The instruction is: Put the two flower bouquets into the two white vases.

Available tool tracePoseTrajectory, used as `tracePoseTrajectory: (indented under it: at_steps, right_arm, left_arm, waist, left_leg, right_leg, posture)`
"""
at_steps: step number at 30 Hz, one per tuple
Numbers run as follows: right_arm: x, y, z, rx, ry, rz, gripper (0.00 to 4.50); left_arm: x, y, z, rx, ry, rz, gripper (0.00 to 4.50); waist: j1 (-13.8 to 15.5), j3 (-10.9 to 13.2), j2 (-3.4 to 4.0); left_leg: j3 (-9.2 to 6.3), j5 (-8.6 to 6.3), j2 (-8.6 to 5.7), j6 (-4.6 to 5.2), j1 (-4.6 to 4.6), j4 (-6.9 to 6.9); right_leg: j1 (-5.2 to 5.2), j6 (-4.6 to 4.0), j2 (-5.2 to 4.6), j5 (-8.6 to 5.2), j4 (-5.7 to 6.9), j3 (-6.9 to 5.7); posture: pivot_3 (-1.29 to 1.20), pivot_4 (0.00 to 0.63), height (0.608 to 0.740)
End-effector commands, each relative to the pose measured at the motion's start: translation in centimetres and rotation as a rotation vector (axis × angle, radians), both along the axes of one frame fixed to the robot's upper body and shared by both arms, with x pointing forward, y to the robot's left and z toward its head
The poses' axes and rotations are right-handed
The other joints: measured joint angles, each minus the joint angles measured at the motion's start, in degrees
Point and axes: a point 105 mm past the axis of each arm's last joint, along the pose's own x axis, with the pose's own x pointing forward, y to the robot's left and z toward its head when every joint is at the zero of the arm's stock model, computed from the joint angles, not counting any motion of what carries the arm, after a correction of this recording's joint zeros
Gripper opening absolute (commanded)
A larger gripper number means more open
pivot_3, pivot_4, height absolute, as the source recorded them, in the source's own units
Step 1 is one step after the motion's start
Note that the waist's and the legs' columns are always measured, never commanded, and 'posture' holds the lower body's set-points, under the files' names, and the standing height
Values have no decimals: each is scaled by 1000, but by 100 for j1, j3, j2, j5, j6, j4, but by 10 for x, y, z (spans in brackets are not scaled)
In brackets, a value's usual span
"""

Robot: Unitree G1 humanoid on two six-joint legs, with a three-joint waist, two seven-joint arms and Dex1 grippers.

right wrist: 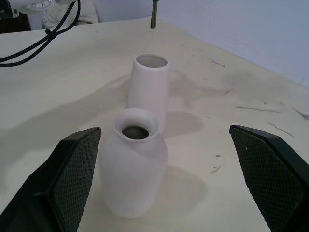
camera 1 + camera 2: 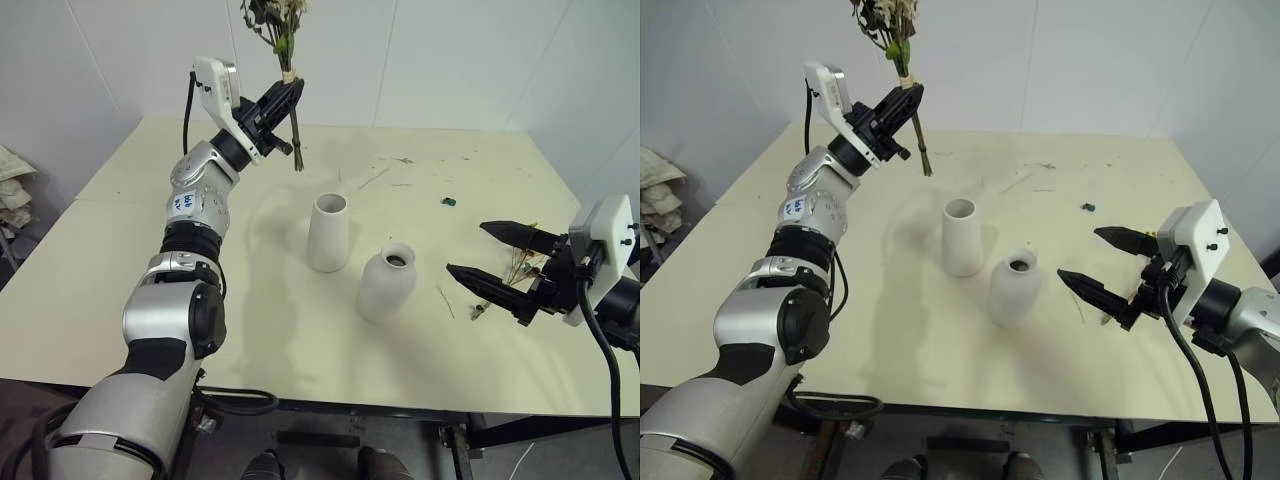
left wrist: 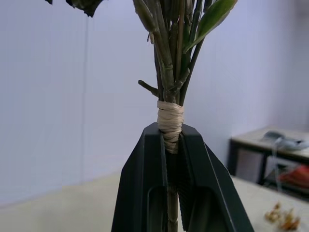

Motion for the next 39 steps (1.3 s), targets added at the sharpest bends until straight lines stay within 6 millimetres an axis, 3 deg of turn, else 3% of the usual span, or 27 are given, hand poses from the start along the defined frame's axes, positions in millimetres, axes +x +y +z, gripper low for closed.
tracePoseTrajectory:
  at_steps: [1, 3, 9, 24, 31, 34, 39]
  right_arm:
    - [-10, -1, 10, 3, -56, -31, 4500]
    - [-14, -3, 9, 5, -58, -53, 4500]
    - [-21, -4, 6, 12, -56, -81, 4500]
    - [-24, -5, 3, 13, -48, -95, 4500]
    - [-25, -5, 3, 11, -50, -101, 4500]
    - [-24, -5, 3, 11, -48, -103, 4500]
    - [-23, -4, 3, 11, -48, -102, 4500]
  left_arm:
    - [-13, -15, 12, -40, -54, -141, 12]
    - [-19, -22, 9, -26, -55, -225, 12]
    - [-19, -25, -9, 70, -13, -267, 12]
    - [-15, -32, -30, 87, 17, -255, 12]
    - [-12, -36, -49, 144, 53, -236, 12]
    - [-12, -37, -62, 195, 69, -231, 964]
    - [-11, -38, -65, 184, 75, -225, 2434]
  waist:
    - [7, 0, 0]
    - [9, 0, 0]
    - [-1, 0, 0]
    - [9, 0, 0]
    - [5, 0, 0]
    - [8, 0, 0]
    - [11, 0, -1]
  left_leg:
    - [0, 0, 0, 0, 0, 0]
    - [-1, 0, 1, 0, -1, 0]
    - [-1, 0, 2, 1, 3, 0]
    - [-1, 0, 2, 0, 3, 3]
    - [-1, 0, 2, 0, 4, 3]
    - [-1, 0, 2, 0, 3, 3]
    - [-1, 0, 2, 0, 4, 3]
  right_leg:
    - [0, 0, 0, 0, 1, 0]
    - [-1, 0, 1, 0, 1, 0]
    - [-1, 0, 3, 0, 5, 0]
    - [3, -1, 2, 0, 2, 0]
    - [3, -1, 3, 0, 1, 0]
    - [4, -2, 2, 0, 1, 0]
    - [5, -2, 2, 0, 1, 0]
  posture:
    - [0, 150, 740]
    - [0, 150, 740]
    - [0, 150, 740]
    - [0, 150, 740]
    - [0, 150, 740]
    - [0, 150, 740]
    - [0, 150, 740]
